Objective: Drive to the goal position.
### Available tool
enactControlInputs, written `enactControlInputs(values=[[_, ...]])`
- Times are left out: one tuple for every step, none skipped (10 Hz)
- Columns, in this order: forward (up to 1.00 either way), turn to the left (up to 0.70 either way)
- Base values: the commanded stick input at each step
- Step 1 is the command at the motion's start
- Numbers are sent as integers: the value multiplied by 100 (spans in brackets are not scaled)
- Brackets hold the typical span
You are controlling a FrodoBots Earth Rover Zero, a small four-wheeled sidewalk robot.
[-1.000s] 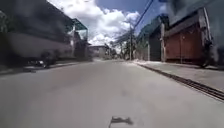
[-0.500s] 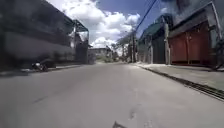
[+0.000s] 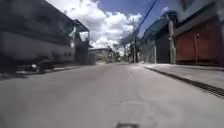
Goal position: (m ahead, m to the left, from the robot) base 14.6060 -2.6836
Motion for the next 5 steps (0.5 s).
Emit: enactControlInputs(values=[[100, 0], [100, 0], [100, 0], [100, 0], [100, 0]])
